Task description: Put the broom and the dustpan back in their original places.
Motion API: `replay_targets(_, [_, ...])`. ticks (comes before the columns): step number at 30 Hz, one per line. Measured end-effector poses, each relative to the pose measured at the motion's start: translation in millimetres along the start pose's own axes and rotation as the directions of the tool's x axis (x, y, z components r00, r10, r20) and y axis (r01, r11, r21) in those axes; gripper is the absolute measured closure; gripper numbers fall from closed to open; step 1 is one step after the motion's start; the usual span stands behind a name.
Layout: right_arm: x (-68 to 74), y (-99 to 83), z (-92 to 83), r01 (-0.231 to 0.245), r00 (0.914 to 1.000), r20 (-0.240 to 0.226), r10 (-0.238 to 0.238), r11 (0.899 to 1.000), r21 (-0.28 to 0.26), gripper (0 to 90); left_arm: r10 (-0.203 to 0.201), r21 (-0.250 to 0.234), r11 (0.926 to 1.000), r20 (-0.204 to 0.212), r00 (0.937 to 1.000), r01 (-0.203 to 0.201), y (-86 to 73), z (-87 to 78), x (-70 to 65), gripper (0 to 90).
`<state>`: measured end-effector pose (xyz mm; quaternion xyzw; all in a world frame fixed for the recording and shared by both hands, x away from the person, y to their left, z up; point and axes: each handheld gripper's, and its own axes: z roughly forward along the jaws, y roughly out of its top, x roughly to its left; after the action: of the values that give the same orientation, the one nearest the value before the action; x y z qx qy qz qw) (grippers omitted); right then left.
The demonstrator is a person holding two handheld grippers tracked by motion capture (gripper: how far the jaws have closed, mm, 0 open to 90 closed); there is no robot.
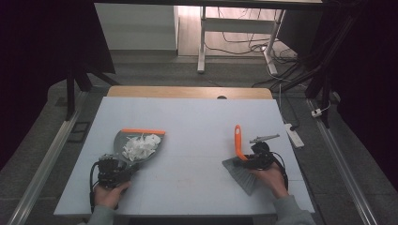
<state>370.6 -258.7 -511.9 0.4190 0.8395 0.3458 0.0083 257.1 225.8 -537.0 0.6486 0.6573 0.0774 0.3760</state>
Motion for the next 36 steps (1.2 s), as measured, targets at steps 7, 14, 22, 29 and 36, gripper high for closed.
replay_targets(7, [0.4,1.0,-0.5,0.023,0.9987,0.045,-0.023,1.0,0.004,45.0,0.01,0.023,0.9997,-0.016,0.9998,-0.01,0.6,2.2,-1.2,61.6])
replay_targets(14, [0.5,2.1,-8.8,0.023,0.9922,0.123,-0.019,0.999,-0.031,39.7,0.01,0.018,0.9998,-0.018,0.9998,-0.01,1.1,1.4,-1.3,57.6])
replay_targets(22, [4.6,1.4,-15.8,0.057,0.9891,0.14,-0.046,0.995,-0.081,41.1,0.045,0.005,0.999,-0.009,0.9989,-0.045,-0.8,-5.6,-0.1,36.4])
replay_targets(29, [16.8,-4.7,-25.3,0.143,0.9845,0.12,-0.128,0.982,-0.124,42.0,0.227,-0.026,0.9734,-0.008,0.9738,-0.228,-4.8,-27.0,-5.7,31.8])
replay_targets(36, [33.7,-18.1,-33.0,0.243,0.968,0.102,-0.23,0.958,-0.153,42.8,0.307,-0.083,0.9509,0.121,0.9441,-0.298,-2.1,-34.1,-6.0,32.3])
